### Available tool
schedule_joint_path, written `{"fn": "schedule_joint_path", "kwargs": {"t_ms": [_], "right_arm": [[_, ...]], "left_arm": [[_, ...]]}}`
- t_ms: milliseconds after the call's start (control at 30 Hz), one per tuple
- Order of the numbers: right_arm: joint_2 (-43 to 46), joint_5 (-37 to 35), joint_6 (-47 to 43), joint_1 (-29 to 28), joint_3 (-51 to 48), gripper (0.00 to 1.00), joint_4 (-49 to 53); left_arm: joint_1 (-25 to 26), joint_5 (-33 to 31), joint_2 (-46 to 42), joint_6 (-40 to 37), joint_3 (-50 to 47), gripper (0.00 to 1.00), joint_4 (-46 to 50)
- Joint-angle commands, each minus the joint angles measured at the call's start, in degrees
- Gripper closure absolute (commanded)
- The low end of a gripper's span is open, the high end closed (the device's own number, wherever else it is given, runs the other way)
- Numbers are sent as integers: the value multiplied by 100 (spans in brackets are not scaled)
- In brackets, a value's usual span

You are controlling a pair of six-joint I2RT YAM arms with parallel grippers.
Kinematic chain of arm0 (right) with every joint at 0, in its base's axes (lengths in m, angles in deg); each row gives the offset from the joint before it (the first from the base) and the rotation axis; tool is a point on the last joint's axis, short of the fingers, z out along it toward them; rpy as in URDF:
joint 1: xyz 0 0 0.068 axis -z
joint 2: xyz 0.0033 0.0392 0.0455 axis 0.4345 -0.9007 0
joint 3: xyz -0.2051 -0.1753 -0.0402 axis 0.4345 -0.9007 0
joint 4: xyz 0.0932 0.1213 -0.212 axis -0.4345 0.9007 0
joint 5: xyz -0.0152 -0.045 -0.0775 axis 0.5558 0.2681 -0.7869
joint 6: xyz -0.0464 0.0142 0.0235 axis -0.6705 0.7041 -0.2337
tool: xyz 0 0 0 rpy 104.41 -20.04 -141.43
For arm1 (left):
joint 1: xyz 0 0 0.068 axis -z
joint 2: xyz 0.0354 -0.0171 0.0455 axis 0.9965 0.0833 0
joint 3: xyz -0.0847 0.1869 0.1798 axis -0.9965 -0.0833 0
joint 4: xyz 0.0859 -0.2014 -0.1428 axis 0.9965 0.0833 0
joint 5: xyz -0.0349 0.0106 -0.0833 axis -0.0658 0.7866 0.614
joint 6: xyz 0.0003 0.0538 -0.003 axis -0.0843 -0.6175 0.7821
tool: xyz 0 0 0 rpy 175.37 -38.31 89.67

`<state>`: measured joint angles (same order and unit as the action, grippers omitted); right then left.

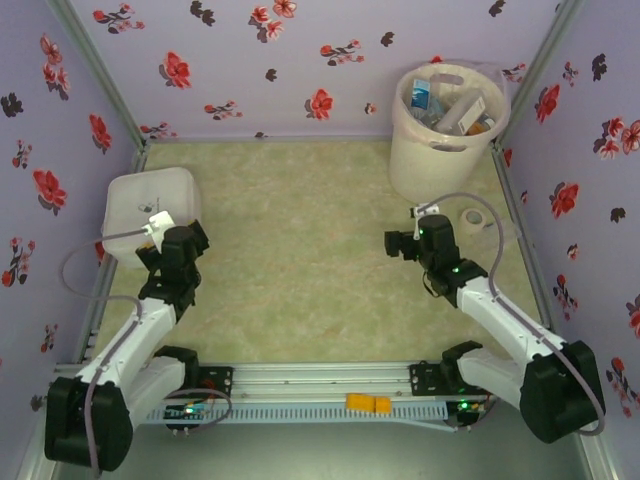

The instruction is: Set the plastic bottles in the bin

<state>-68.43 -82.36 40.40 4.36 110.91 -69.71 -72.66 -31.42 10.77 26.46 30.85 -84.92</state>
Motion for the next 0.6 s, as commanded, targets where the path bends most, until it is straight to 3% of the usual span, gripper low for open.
{"fn": "schedule_joint_path", "kwargs": {"t_ms": [0, 133, 367, 567], "right_arm": [[-41, -1346, -330, 370, -515, 0, -1726], [-603, -585, -300, 952, -990, 1, -3058], [-1881, -419, -665, 1373, -1246, 0, -4930], [-3188, 275, -190, 2001, -1556, 0, -6845]], "left_arm": [[-90, -699, 298, -95, -64, 0, -539], [-113, -693, 815, -478, -21, 0, -1305], [-114, -354, 1778, -1377, 108, 0, -1940], [-81, 422, 2651, -2468, -537, 0, -4543]]}}
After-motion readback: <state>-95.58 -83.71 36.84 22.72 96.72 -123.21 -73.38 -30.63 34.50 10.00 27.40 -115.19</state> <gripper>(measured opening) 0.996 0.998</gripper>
